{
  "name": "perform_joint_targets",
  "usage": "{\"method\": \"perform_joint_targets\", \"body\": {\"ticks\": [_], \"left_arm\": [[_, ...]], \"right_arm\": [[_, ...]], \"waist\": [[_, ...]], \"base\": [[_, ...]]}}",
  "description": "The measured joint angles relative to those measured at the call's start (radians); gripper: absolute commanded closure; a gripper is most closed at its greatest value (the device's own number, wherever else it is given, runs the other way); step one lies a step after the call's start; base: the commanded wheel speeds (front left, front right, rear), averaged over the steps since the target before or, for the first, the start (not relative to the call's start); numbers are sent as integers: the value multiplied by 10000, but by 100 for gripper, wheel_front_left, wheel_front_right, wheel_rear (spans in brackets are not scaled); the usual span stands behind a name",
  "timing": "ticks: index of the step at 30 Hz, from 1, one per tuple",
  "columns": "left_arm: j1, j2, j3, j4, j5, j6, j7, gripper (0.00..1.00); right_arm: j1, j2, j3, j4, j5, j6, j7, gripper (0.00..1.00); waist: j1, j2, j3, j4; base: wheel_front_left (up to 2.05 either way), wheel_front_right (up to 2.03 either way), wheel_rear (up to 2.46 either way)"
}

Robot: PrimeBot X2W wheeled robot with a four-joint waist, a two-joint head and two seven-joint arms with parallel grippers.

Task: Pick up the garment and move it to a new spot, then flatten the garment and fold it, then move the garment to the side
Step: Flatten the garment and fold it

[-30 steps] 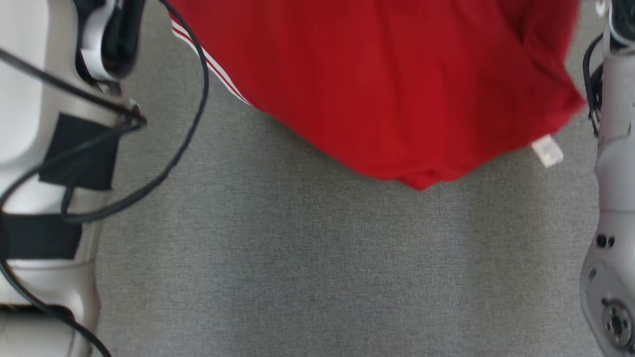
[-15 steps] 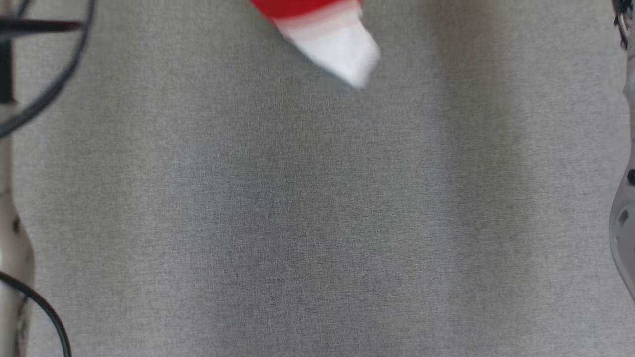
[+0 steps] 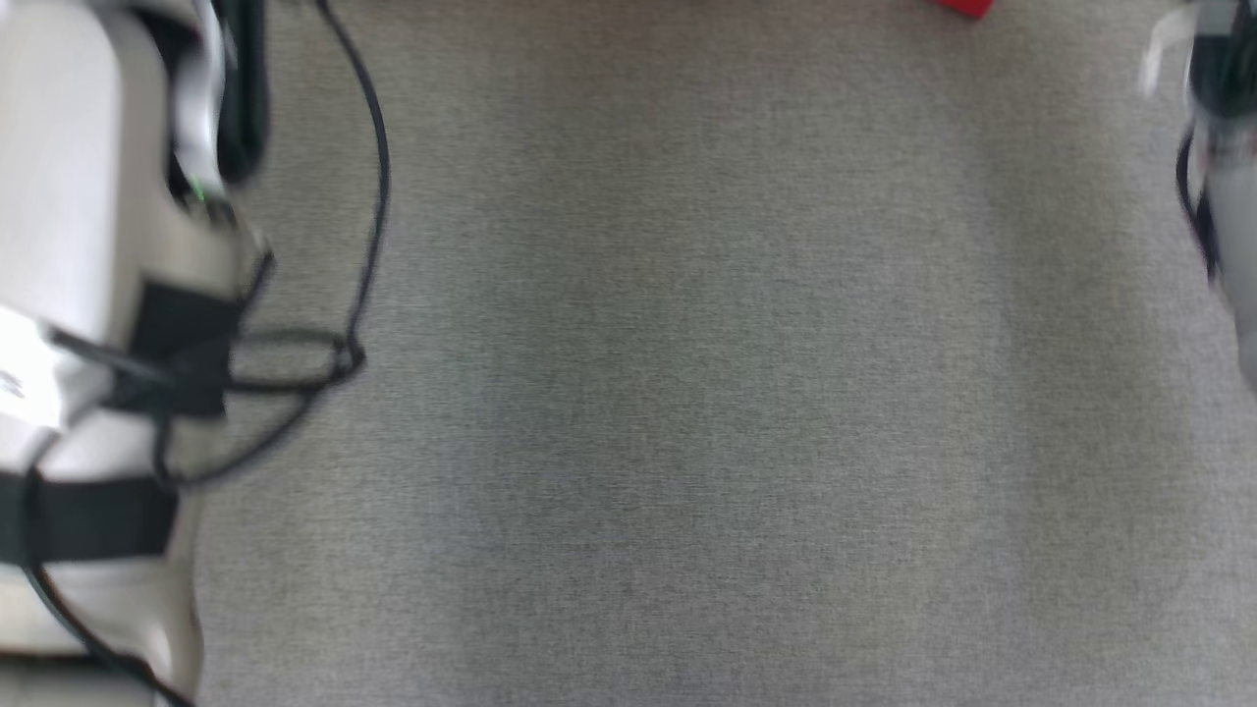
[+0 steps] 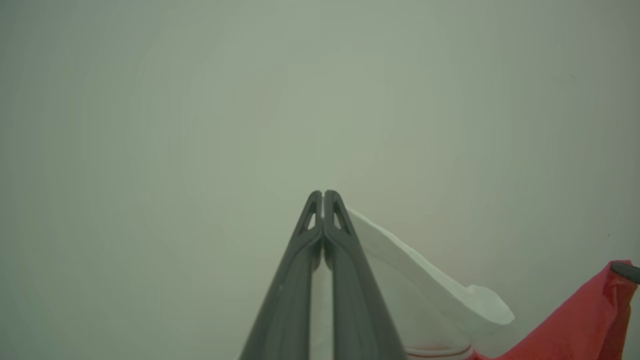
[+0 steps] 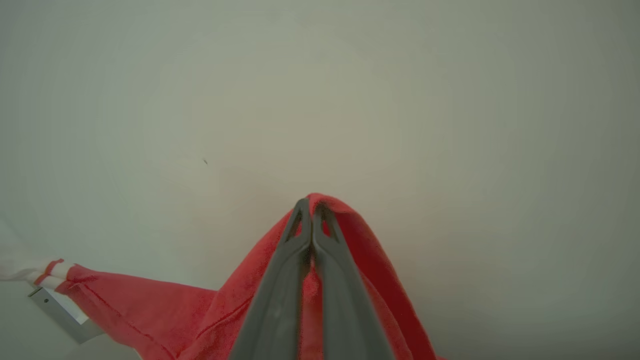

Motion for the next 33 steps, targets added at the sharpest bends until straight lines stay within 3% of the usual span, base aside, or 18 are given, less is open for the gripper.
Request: {"method": "perform_joint_targets", "body": {"ticks": [10,17,21,25,33], "left_arm": [[4302,144,244,-1051,-731,-144,0,100],[6633,272,290,-1829,-1243,-63,36,100],[7791,270,115,-2326,-1396,75,405,100],[8936,267,-33,-2871,-1448,380,759,100],[11231,290,-107,-4142,-1716,1168,1394,100]], "right_arm": [[3661,-1649,1172,-1120,849,0,1615,100],[5375,-2222,903,-1764,1241,0,2957,100],[6540,-2535,288,-1891,830,0,4080,100],[7610,-2429,-629,-2132,58,6,5402,100],[9900,-1037,-2984,-4349,-1707,8,8299,100]], "waist": [[-2,0,-1023,343],[-3,0,-1907,477],[-3,-1,-2516,559],[-4,-1,-3112,613],[-4,0,-4106,646]], "base": [[0,0,0],[0,0,0],[0,0,0],[0,0,0],[0,0,0]]}}
